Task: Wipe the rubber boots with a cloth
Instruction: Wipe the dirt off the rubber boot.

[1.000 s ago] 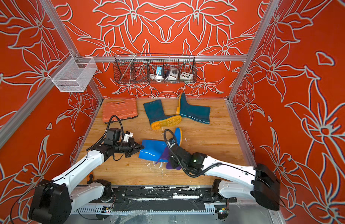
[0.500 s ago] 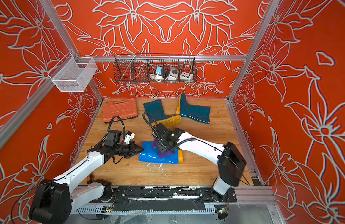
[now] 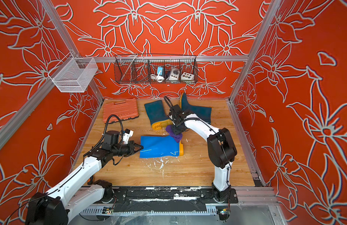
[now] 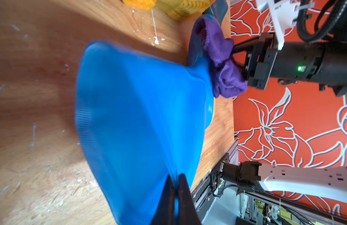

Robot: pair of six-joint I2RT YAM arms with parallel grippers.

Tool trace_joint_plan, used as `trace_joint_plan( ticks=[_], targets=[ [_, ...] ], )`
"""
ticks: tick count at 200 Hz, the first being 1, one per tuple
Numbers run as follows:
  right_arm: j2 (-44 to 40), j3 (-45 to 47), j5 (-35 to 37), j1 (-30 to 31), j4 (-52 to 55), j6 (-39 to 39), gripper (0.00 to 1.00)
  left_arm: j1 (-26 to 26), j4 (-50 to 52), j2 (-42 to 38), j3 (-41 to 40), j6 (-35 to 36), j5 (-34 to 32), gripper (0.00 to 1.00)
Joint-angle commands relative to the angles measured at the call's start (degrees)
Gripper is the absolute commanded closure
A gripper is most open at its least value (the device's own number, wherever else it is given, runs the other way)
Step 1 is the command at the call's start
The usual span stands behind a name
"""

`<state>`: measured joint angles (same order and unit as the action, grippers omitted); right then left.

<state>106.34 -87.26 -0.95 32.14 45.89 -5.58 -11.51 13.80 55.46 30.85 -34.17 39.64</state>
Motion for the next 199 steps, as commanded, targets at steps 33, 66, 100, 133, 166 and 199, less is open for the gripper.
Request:
trace_joint_plan(
  ticks=[33,66,100,133,166,199],
  targets=[
    [-3.7,2.3,4.9,11.8,1.1,-1.7,1.0,-1.0,1.9,3.1,1.3,2.0,2.8,1.0],
    [0.9,0.2,-1.7,16.9,0.0,0.1,1.0,-2.9,2.7,4.6,2.6,3.0,4.1,1.0],
    [9.2,-8.7,6.9,13.4,8.0,5.0,1.0,-4.3,4.7,4.0,3.5,3.9,4.9,1.0],
    [9.8,-16.8,9.7,2.7,12.4,3.0,1.0,-5.5,4.7,3.6,4.0,4.2,8.8,1.0],
    [5.5,-19.7,11.3,-0.5,13.7,1.9,1.0,-6.1,8.0,3.7,6.1,6.6,9.1,1.0],
    [-3.5,-7.6,2.9,4.2,6.8,0.2,1.0,-6.1,9.2,4.3,7.1,7.3,5.7,1.0]
  ],
)
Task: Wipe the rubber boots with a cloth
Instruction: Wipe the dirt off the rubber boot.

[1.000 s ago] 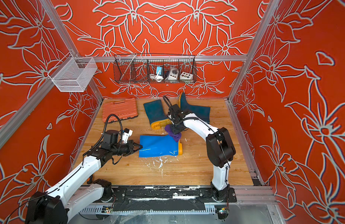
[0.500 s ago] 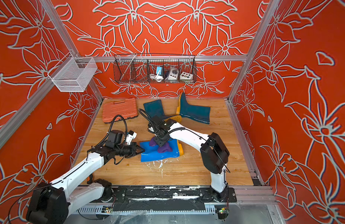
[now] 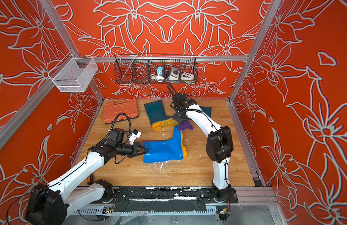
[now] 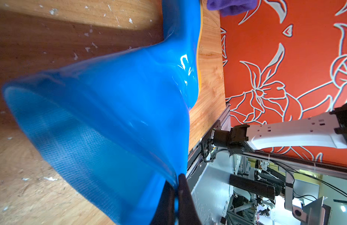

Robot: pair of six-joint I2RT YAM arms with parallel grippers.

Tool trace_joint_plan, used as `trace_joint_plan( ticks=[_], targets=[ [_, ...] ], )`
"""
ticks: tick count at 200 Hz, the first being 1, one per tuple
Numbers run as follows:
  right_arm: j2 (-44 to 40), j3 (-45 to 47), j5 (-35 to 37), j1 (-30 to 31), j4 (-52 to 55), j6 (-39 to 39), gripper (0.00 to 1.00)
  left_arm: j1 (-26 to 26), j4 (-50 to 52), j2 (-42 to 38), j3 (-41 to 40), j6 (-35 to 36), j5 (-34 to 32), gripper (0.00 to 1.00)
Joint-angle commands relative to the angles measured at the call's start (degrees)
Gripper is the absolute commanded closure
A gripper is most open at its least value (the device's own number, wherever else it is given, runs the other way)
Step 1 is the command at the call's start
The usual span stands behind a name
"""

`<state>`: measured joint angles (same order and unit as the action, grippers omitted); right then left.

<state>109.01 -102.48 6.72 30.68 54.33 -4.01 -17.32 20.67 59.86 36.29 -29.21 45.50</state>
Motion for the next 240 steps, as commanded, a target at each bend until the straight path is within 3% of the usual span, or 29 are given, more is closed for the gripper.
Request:
trace_joint_plan(
  ticks=[1,28,55,72,91,139,154,173,204,222,240],
  targets=[
    [-6.5,8.2,-4.9,5.9,-2.0,-1.5,1.0,-0.3,2.3,0.0,1.7,2.4,-0.1,1.0],
    [-15.5,23.8,-9.6,12.5,-10.3,-4.4,1.0,-0.2,4.6,1.3,3.3,4.6,-0.4,1.0],
    [-21.6,35.8,-15.7,13.6,-16.8,-6.8,1.0,-0.2,6.8,3.0,5.2,7.0,0.5,1.0],
    [-20.5,33.9,-12.2,12.0,-13.1,-4.1,1.0,-0.1,8.5,4.5,6.6,8.8,2.4,1.0],
    [-17.2,28.2,-13.2,7.0,-10.7,-1.9,1.0,-0.2,7.6,5.3,6.3,9.1,4.3,1.0],
    [-9.3,15.5,-10.3,0.4,-8.8,-1.7,1.0,-0.3,6.8,6.2,7.4,8.2,4.6,1.0],
    [-11.8,20.4,-12.3,0.5,-11.3,-3.9,1.0,-0.2,6.9,6.4,7.7,8.2,4.2,1.0],
    [-18.9,33.8,-14.0,1.6,-15.9,-9.5,1.0,-0.2,7.7,6.8,8.8,8.2,3.5,1.0],
    [-34.2,52.6,-13.8,9.3,-20.9,-18.3,1.0,-0.2,13.0,5.9,11.7,10.6,3.0,1.0],
    [-37.9,52.6,-14.3,9.0,-19.8,-18.5,1.0,-0.2,13.1,6.0,12.5,10.5,3.9,1.0],
    [-34.1,45.7,-13.2,5.2,-19.0,-14.1,1.0,-0.2,13.0,7.2,13.2,10.6,4.1,1.0]
  ],
)
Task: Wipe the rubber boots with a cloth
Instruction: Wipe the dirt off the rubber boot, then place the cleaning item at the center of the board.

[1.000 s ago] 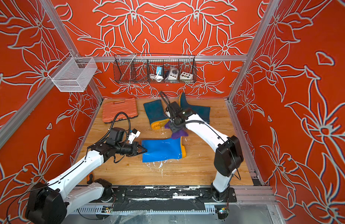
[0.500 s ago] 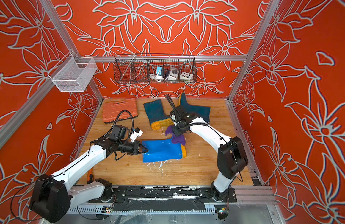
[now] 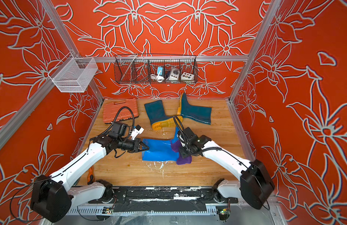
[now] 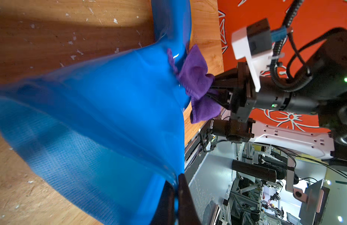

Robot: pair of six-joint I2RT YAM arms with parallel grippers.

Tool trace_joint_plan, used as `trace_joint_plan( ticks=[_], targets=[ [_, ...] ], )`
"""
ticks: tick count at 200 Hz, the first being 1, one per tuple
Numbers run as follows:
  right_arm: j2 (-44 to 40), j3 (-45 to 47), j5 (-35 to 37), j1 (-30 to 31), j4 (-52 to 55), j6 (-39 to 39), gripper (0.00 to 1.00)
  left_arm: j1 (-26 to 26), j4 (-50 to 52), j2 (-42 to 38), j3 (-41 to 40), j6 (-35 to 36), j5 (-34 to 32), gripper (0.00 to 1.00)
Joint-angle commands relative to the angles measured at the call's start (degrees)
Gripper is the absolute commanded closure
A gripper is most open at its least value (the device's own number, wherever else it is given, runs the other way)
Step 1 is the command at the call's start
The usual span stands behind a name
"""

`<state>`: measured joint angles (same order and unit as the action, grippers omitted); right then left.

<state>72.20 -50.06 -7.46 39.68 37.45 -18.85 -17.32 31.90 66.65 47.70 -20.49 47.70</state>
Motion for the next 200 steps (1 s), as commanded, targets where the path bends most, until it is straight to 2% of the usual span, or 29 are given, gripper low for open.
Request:
trace_joint_plan(
  ticks=[1,26,38,50,66,84,104,124,140,168,200],
  targets=[
    [3.2,-7.2,0.9,-4.1,-2.2,0.9,1.0,-0.2,1.7,0.4,1.8,1.8,2.0,1.0],
    [17.2,-22.3,-0.3,-10.5,0.0,5.5,1.0,-0.2,-1.7,1.2,0.5,-0.5,2.9,1.0],
    [22.5,-29.4,0.5,-11.5,3.2,6.5,1.0,-0.2,-3.7,0.9,-0.4,-2.1,3.0,1.0],
    [24.2,-31.6,-0.4,-11.4,4.6,6.2,1.0,-0.2,-4.0,0.8,-0.6,-2.6,2.8,1.0],
    [21.0,-26.0,-3.2,-10.6,1.4,3.7,1.0,-0.2,-3.4,0.3,-0.7,-2.5,2.2,1.0],
    [14.2,-15.8,-4.8,-9.6,-1.0,0.8,1.0,-0.2,-3.3,-0.4,-0.8,-2.9,1.9,1.0],
    [5.5,-7.7,-4.4,-8.5,1.7,0.2,1.0,-0.1,-1.8,-0.5,0.2,-2.7,1.7,1.0],
    [-3.3,-5.8,1.0,-9.0,9.4,0.9,1.0,0.0,0.6,-0.3,1.3,-1.5,0.7,1.0],
    [-7.8,-6.8,4.7,-12.0,13.7,2.2,1.0,0.1,1.0,-0.1,1.4,-0.9,-0.1,1.0],
    [-6.3,-10.0,4.3,-19.9,16.1,3.6,0.99,0.3,3.0,1.4,2.3,0.3,0.1,1.0],
    [-1.4,-10.8,4.9,-21.7,14.9,3.8,0.94,0.3,6.2,1.3,4.1,2.7,0.4,1.0]
  ],
)
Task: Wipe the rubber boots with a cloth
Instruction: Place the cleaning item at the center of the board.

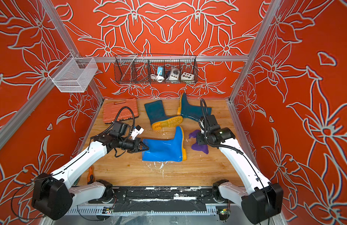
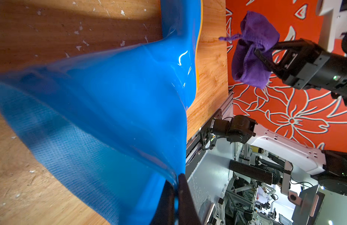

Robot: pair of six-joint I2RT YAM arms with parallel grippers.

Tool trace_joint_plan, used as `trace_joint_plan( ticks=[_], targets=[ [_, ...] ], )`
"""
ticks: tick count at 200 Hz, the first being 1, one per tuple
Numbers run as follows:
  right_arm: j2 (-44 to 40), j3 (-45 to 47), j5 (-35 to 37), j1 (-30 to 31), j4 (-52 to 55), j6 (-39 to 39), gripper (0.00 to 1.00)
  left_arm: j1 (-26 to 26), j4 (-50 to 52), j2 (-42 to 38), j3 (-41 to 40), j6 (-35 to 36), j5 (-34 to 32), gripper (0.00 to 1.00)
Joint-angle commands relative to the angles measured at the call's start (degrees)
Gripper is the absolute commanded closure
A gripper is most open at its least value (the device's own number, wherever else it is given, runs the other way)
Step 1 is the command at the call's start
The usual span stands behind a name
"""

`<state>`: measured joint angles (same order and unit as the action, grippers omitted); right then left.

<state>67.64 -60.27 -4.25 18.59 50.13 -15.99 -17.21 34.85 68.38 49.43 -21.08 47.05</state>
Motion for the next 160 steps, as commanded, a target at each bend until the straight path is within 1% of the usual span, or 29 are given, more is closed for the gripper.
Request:
trace_joint_plan(
  ticks=[1,29,43,56,67,74,92,98,105,117,136,147,160],
  targets=[
    [3.3,-0.6,1.7,-0.7,2.2,1.0,0.94,0.2,3.3,-0.5,2.4,3.4,1.0,1.0],
    [5.1,-0.4,2.6,-0.7,1.7,0.6,0.9,0.2,2.9,-2.5,2.0,4.1,-0.4,1.0],
    [5.4,0.0,4.1,-0.7,2.1,0.6,0.84,0.2,1.9,-3.3,1.2,3.8,-0.7,1.0],
    [5.1,0.4,5.3,-0.8,2.3,0.5,0.72,0.2,1.6,-3.7,0.8,3.7,-0.7,1.0],
    [4.7,0.7,6.2,-0.7,2.3,0.4,0.53,0.2,1.7,-4.0,0.7,3.8,-0.9,1.0],
    [4.6,0.6,6.6,-0.8,2.3,0.3,0.44,0.2,1.8,-4.2,0.8,3.8,-1.0,1.0],
    [4.3,-0.2,7.2,-0.8,2.8,0.4,0.27,0.2,2.1,-4.8,1.0,3.9,-1.4,1.0],
    [4.1,-0.6,7.4,-0.7,3.0,0.5,0.17,0.2,2.1,-5.0,1.1,3.9,-1.6,1.0],
    [4.0,-1.1,7.7,-0.7,3.3,0.6,0.13,0.3,2.1,-5.2,1.1,4.0,-1.8,1.0],
    [3.6,-1.6,8.2,-0.8,3.6,0.7,0.09,0.2,2.1,-5.5,1.4,4.2,-2.2,1.0],
    [2.6,-2.0,8.1,-0.7,3.8,1.0,0.08,0.2,2.4,-5.3,2.3,4.5,-2.5,1.0],
    [1.8,-1.7,6.9,-0.7,3.4,1.0,0.1,0.2,2.8,-4.9,3.1,4.7,-2.5,1.0],
    [0.5,-0.6,3.6,-0.2,1.8,0.5,0.14,0.2,3.6,-4.4,4.5,5.4,-2.3,1.0]
  ],
)
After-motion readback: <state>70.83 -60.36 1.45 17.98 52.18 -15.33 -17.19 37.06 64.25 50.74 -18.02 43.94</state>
